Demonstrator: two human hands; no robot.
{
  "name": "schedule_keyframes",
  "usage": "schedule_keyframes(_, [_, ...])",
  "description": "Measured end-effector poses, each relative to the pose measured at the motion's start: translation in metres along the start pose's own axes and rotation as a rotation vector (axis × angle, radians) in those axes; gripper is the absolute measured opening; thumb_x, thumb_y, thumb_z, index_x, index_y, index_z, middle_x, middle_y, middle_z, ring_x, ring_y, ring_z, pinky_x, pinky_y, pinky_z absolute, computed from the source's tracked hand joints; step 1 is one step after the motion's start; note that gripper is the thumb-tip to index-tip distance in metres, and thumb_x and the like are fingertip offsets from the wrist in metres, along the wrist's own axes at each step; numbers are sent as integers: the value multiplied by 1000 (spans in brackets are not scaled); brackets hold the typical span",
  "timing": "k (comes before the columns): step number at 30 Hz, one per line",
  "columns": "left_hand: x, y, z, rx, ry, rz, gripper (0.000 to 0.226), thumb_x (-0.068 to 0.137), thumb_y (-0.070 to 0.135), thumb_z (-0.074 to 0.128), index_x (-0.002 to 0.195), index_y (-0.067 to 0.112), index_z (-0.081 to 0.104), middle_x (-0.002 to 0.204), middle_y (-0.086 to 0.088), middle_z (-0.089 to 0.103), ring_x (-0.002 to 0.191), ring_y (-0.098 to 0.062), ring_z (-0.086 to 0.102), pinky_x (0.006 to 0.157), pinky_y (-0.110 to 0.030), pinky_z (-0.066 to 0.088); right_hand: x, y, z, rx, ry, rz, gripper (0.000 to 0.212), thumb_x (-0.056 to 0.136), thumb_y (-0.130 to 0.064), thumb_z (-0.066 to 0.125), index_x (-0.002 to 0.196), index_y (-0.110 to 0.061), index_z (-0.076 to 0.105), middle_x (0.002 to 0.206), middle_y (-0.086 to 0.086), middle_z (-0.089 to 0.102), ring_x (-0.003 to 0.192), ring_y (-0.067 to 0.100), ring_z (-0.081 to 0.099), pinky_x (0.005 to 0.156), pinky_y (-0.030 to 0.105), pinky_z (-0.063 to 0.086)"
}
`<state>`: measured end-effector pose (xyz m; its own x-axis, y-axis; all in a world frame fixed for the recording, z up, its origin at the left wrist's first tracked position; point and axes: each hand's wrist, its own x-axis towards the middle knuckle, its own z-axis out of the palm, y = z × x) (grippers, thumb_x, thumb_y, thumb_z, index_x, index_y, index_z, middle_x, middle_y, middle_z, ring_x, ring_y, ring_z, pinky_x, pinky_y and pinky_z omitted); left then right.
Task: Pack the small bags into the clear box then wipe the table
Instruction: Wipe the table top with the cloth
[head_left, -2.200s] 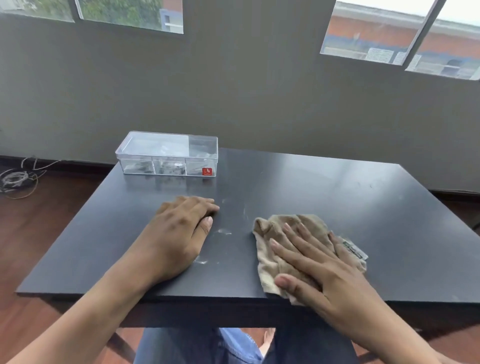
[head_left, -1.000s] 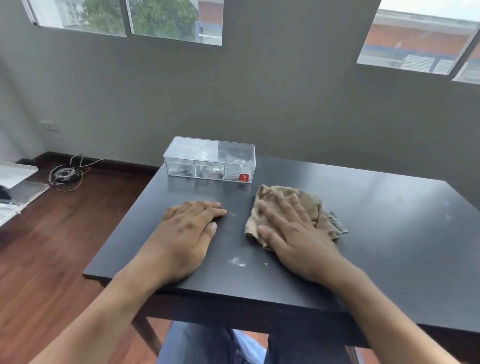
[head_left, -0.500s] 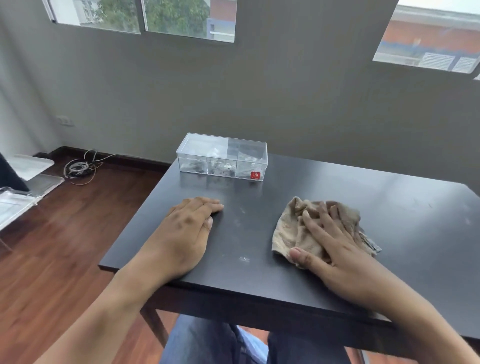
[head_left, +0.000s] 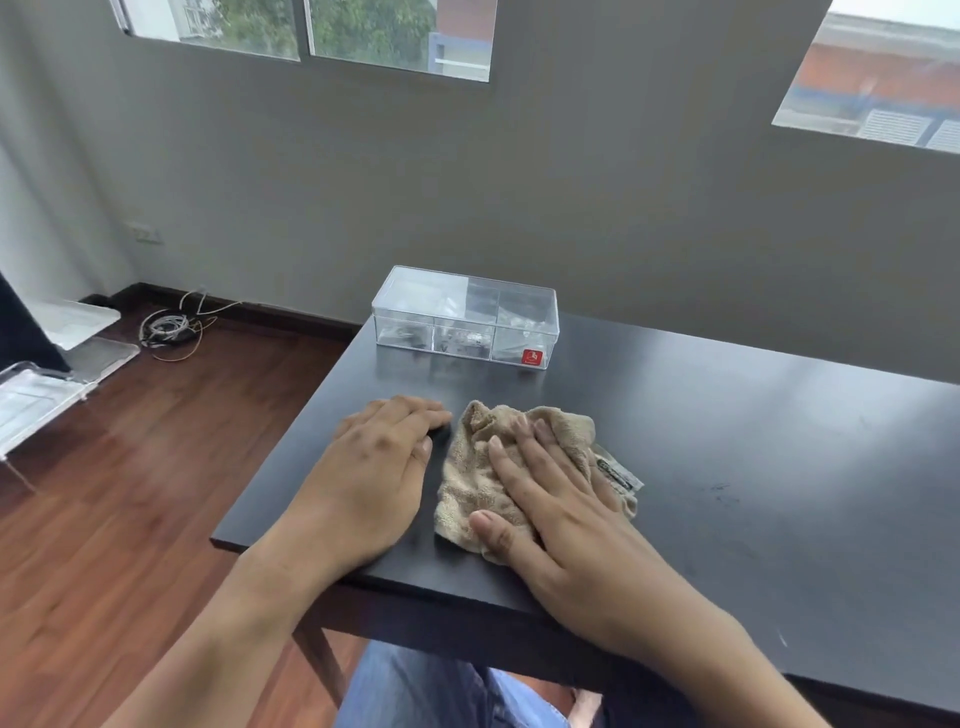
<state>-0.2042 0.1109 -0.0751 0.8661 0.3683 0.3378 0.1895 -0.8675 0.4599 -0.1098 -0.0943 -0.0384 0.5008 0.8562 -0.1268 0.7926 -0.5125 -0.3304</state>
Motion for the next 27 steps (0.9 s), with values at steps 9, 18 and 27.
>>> schedule_keyframes(9, [-2, 3, 0, -3, -7, 36, 41, 98, 25, 41, 132, 24, 63, 136, 10, 61, 129, -12, 52, 112, -38, 38, -8, -15, 13, -60, 115, 14, 59, 106, -59, 19, 160, -49, -3, 168, -20, -19, 150, -3, -28, 127, 42, -13])
schedule_keyframes(18, [-2, 11, 4, -27, -101, 153, 40, 100, 35, 45, 137, 28, 58, 138, 18, 58, 130, -4, 51, 112, -24, 33, -32, 44, -9, -46, 119, 293, 61, 104, -60, 19, 160, -49, -2, 165, -25, -23, 146, -5, -33, 125, 42, -18])
schedule_keyframes(27, [19, 53, 25, -71, -182, 337, 40, 100, 35, 47, 136, 25, 61, 136, 18, 58, 127, -5, 55, 109, -33, 44, -94, 56, -4, 24, 138, 225, 55, 101, -63, 19, 154, -61, 6, 160, -40, -17, 141, -18, -32, 124, 34, -19])
